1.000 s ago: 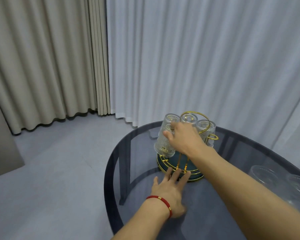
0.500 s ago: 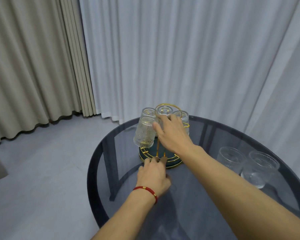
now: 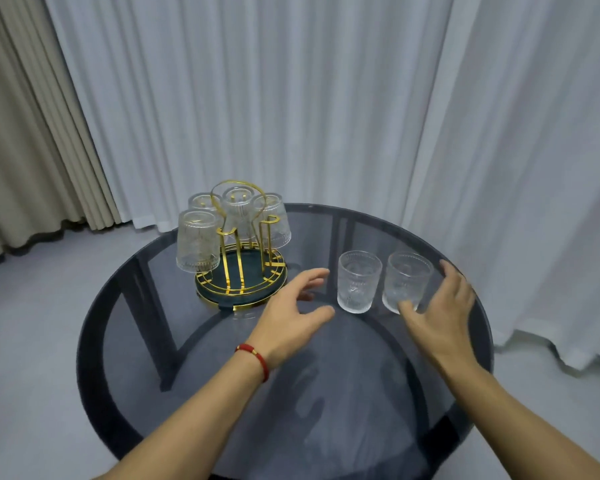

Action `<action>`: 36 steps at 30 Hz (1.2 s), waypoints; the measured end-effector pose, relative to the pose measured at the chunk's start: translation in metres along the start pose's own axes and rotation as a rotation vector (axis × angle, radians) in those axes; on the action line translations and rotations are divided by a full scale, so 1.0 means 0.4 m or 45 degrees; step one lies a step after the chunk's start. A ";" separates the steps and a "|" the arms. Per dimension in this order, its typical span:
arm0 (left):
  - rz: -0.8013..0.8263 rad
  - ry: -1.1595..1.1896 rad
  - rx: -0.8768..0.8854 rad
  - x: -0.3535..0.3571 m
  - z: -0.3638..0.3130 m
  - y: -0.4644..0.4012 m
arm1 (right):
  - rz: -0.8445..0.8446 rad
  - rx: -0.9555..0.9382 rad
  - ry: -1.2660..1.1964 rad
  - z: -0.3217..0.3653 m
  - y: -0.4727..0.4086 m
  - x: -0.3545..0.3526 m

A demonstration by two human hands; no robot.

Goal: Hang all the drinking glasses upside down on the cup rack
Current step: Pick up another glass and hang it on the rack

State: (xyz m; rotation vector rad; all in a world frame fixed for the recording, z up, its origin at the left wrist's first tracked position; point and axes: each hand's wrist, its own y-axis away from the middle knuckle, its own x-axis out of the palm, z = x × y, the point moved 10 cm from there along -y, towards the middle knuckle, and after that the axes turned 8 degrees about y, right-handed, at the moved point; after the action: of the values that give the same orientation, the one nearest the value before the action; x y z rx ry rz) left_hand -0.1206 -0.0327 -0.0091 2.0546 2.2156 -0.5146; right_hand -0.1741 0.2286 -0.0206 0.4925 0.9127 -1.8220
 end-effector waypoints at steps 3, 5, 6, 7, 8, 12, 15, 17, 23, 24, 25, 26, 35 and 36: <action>0.004 0.094 -0.024 0.022 -0.004 0.005 | 0.288 0.196 -0.144 -0.076 -0.021 0.073; 0.004 0.130 -0.046 0.032 0.000 0.006 | 0.380 0.211 -0.218 -0.083 -0.029 0.112; 0.004 0.140 -0.061 0.037 0.005 0.006 | 0.384 0.212 -0.225 -0.086 -0.035 0.124; 0.005 0.151 -0.075 0.041 0.009 0.005 | 0.369 0.214 -0.215 -0.091 -0.042 0.133; 0.003 0.163 -0.085 0.043 0.014 0.006 | 0.350 0.220 -0.196 -0.097 -0.050 0.138; 0.009 0.183 -0.118 0.052 0.030 0.008 | 0.282 0.229 -0.144 -0.114 -0.083 0.135; 0.005 0.180 -0.144 0.052 0.032 0.012 | 0.183 0.217 -0.177 -0.122 -0.084 0.107; -0.011 0.207 -0.145 0.049 0.027 0.014 | 0.110 0.228 -0.249 -0.128 -0.080 0.073; -0.010 0.299 -0.067 0.047 -0.013 0.026 | 0.069 -0.025 -0.523 -0.048 -0.054 -0.042; 0.004 0.339 -0.065 0.051 -0.018 0.028 | 0.127 -0.087 -0.569 -0.018 -0.037 -0.046; 0.028 0.397 -0.070 0.054 -0.021 0.029 | 0.203 -0.160 -0.603 0.019 -0.015 -0.040; 0.068 0.460 -0.082 0.063 -0.023 0.030 | 0.293 -0.234 -0.615 0.054 0.011 -0.027; -0.221 0.264 -0.086 -0.062 0.003 0.036 | 0.724 -0.492 -0.642 0.236 0.136 0.131; -0.235 0.345 -0.099 -0.075 0.007 0.033 | 0.739 -0.446 -0.678 0.236 0.137 0.141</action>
State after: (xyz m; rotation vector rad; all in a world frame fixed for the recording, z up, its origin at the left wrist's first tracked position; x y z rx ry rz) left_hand -0.1051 -0.0615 -0.0060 1.9957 2.5473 -0.1636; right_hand -0.1415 0.1101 -0.0196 0.0257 0.6111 -1.1431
